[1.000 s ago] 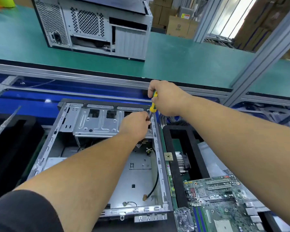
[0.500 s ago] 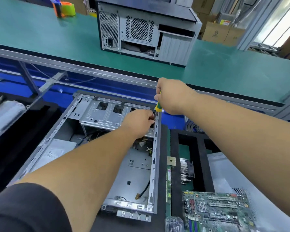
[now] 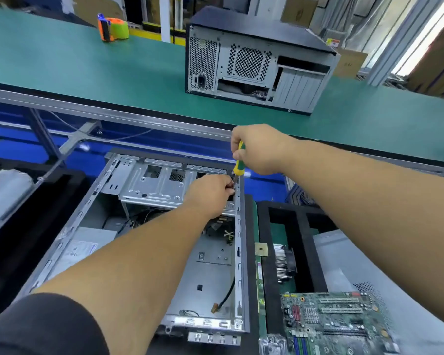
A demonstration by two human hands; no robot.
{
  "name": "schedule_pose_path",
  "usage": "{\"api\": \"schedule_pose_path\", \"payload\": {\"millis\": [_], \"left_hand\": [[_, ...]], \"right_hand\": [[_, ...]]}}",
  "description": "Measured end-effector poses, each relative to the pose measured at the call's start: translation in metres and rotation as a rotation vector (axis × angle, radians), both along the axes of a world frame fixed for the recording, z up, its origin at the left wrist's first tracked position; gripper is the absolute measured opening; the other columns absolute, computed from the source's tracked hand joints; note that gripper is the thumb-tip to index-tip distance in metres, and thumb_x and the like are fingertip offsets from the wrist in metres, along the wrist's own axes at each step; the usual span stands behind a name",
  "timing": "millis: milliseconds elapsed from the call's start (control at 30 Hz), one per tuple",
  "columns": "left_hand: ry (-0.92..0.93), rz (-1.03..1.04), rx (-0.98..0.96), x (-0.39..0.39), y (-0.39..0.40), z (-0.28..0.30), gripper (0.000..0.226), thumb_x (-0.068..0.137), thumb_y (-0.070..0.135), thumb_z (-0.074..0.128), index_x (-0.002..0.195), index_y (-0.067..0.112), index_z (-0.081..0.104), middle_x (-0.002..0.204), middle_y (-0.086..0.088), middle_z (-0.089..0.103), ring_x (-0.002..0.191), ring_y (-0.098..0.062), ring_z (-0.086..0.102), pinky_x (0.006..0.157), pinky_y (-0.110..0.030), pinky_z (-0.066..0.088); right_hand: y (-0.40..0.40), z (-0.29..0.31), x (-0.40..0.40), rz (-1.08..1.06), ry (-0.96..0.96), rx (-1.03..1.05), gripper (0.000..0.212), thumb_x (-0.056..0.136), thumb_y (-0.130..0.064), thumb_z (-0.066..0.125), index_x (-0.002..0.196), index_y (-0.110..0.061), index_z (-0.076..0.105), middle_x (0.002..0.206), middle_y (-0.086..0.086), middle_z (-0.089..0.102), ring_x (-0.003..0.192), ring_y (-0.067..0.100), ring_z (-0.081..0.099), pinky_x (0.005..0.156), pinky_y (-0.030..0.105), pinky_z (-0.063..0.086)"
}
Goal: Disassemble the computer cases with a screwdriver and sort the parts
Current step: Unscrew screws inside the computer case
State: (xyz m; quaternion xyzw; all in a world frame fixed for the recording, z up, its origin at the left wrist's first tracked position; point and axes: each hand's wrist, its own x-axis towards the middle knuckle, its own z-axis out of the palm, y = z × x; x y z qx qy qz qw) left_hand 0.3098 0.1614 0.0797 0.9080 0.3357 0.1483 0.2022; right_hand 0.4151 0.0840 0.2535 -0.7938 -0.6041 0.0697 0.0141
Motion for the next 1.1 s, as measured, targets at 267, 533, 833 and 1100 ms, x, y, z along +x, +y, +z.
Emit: {"api": "schedule_pose_path", "payload": {"millis": [267, 533, 833, 1100], "left_hand": [[0.023, 0.008, -0.022, -0.012, 0.014, -0.002, 0.024, 0.104, 0.032, 0.055, 0.081, 0.026, 0.053, 0.075, 0.007, 0.058, 0.068, -0.018, 0.056, 0.054, -0.03, 0.037], [0.004, -0.005, -0.035, -0.011, 0.018, -0.007, 0.031, 0.102, 0.022, 0.057, 0.074, 0.027, 0.045, 0.066, 0.012, 0.052, 0.06, -0.005, 0.047, 0.05, -0.027, 0.028], [-0.03, -0.047, -0.032, -0.01, 0.023, -0.01, 0.012, 0.105, 0.028, 0.051, 0.097, 0.028, 0.06, 0.077, 0.006, 0.061, 0.073, -0.023, 0.058, 0.061, -0.034, 0.047], [-0.033, -0.015, 0.009, -0.008, 0.023, -0.013, 0.014, 0.105, 0.028, 0.05, 0.098, 0.027, 0.062, 0.07, 0.011, 0.051, 0.073, -0.022, 0.054, 0.057, -0.032, 0.034]], "right_hand": [[0.035, -0.008, -0.034, -0.072, -0.038, 0.004, 0.003, 0.102, -0.025, 0.059, 0.102, -0.022, 0.059, 0.086, -0.003, 0.06, 0.07, 0.011, 0.052, 0.051, 0.029, 0.035], [0.027, -0.002, -0.027, -0.11, 0.056, -0.026, 0.015, 0.098, -0.015, 0.058, 0.091, -0.028, 0.061, 0.088, -0.006, 0.062, 0.07, 0.012, 0.059, 0.05, 0.025, 0.039], [0.02, -0.006, -0.028, -0.283, -0.066, -0.001, 0.034, 0.104, -0.046, 0.05, 0.098, -0.013, 0.055, 0.083, 0.008, 0.063, 0.069, 0.024, 0.06, 0.054, 0.033, 0.04], [0.024, -0.005, -0.031, -0.345, -0.129, 0.005, 0.052, 0.102, -0.058, 0.047, 0.076, -0.013, 0.048, 0.071, 0.007, 0.058, 0.058, 0.023, 0.054, 0.049, 0.03, 0.034]]}}
